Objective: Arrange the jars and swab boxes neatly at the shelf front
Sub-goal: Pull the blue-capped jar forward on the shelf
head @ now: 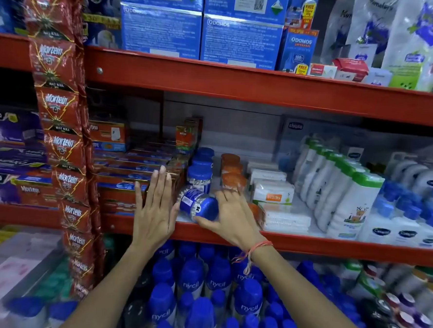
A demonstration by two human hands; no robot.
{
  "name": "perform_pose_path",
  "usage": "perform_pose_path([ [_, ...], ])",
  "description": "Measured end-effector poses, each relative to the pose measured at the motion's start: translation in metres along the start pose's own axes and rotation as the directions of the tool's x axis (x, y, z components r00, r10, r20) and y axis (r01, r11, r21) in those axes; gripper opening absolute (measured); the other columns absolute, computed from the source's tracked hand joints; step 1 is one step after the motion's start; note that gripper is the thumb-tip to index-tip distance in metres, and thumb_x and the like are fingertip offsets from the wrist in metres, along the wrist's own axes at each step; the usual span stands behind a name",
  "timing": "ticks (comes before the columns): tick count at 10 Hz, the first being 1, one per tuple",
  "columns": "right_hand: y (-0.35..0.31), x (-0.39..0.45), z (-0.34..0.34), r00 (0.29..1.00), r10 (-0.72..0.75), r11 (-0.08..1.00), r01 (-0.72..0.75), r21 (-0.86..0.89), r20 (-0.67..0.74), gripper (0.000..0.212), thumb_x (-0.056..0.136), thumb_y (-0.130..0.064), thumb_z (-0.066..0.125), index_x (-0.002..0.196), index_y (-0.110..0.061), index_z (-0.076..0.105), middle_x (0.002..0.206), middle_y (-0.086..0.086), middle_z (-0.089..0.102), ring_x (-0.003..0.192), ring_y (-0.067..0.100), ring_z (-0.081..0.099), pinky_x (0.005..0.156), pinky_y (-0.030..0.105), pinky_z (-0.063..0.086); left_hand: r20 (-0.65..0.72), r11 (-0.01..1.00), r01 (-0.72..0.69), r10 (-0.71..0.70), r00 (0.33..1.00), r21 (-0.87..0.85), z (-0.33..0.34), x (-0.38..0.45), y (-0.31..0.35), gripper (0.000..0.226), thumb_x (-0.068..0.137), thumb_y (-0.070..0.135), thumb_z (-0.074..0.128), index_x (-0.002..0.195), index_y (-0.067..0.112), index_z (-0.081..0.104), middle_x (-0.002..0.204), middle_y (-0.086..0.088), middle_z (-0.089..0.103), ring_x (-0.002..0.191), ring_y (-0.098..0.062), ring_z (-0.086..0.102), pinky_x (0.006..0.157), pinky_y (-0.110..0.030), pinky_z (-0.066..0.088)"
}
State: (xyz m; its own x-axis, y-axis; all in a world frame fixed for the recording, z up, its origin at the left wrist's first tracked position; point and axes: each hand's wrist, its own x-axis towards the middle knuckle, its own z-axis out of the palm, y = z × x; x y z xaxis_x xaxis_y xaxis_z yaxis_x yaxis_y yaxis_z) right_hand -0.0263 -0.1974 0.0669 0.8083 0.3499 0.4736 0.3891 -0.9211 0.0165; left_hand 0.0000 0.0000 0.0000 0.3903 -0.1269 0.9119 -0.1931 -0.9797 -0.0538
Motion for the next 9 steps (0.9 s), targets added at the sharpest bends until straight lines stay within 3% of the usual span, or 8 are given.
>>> perform_pose_path([
  [2,-0.004,0.010,-0.003,0.999,0.047,0.995,-0.048,0.085,0.005,0.083,0.069,-0.070,0.058,0.129,-0.014,0.050,0.123,0.007,0.063,0.116,0.023,0.055,0.111,0.037,0.028,-0.047,1.000,-0.002,0.002,0.999,0.002,0.008,-0.003,-0.003,0.062,0.101,0.037,0.019,0.152,0.007,-0.001,0.162,-0.006,-0.006,0.149,-0.021,0.001,0.120,-0.051,-0.006],
  [3,-0.003,0.021,-0.012,0.997,0.073,0.973,-0.073,0.219,0.007,0.085,0.062,-0.066,0.067,0.129,-0.016,0.048,0.118,0.003,0.065,0.111,0.022,0.060,0.108,0.036,0.037,-0.060,1.000,-0.019,0.019,0.998,0.006,0.011,-0.005,-0.004,0.061,0.101,0.035,0.019,0.152,0.008,-0.001,0.161,-0.005,-0.007,0.149,-0.020,0.000,0.120,-0.050,-0.005],
  [4,-0.004,0.036,-0.023,0.994,0.087,0.932,-0.106,0.348,0.069,0.087,0.061,-0.056,0.074,0.132,-0.015,0.046,0.119,0.003,0.065,0.109,0.021,0.061,0.089,0.037,0.053,-0.066,1.000,-0.014,0.014,0.998,-0.001,0.012,-0.006,-0.004,0.060,0.102,0.035,0.019,0.152,0.008,0.001,0.162,-0.005,-0.006,0.149,-0.021,0.002,0.120,-0.050,-0.004],
  [6,-0.003,0.069,-0.032,0.969,0.017,0.929,-0.107,0.355,0.246,0.067,0.064,-0.041,0.076,0.109,0.007,0.064,0.117,0.006,0.068,0.102,0.026,0.064,0.082,0.044,0.056,-0.080,1.000,-0.012,0.013,0.997,0.008,0.013,-0.008,-0.005,0.059,0.102,0.033,0.020,0.152,0.007,0.003,0.162,-0.006,-0.005,0.149,-0.021,0.002,0.120,-0.051,0.000],
  [7,0.006,0.087,-0.007,0.951,0.043,0.939,-0.142,0.312,0.306,0.070,0.069,-0.044,0.070,0.110,0.012,0.058,0.118,0.027,0.063,0.106,0.049,0.058,0.081,0.056,0.055,-0.083,1.000,-0.015,0.015,0.996,0.003,0.013,-0.007,-0.005,0.059,0.102,0.034,0.020,0.152,0.008,0.002,0.162,-0.005,-0.005,0.149,-0.020,0.002,0.120,-0.051,0.000],
  [8,0.015,0.099,0.011,0.932,0.087,0.941,-0.193,0.279,0.352,0.069,0.075,-0.043,0.069,0.114,0.011,0.054,0.116,0.037,0.056,0.106,0.054,0.051,0.080,0.064,0.050,-0.084,1.000,-0.019,0.019,0.996,-0.004,0.013,-0.007,-0.005,0.060,0.101,0.033,0.020,0.152,0.009,0.001,0.162,-0.005,-0.006,0.149,-0.020,0.002,0.120,-0.050,-0.001],
  [9,-0.014,0.081,-0.031,0.938,0.055,0.920,-0.180,0.348,0.341,0.072,0.068,-0.046,0.070,0.116,0.006,0.057,0.117,0.026,0.064,0.108,0.045,0.059,0.086,0.054,0.055,-0.085,1.000,-0.021,0.021,0.996,-0.007,0.013,-0.007,-0.005,0.060,0.102,0.033,0.020,0.152,0.009,0.000,0.162,-0.004,-0.006,0.149,-0.020,0.002,0.120,-0.050,-0.001],
])
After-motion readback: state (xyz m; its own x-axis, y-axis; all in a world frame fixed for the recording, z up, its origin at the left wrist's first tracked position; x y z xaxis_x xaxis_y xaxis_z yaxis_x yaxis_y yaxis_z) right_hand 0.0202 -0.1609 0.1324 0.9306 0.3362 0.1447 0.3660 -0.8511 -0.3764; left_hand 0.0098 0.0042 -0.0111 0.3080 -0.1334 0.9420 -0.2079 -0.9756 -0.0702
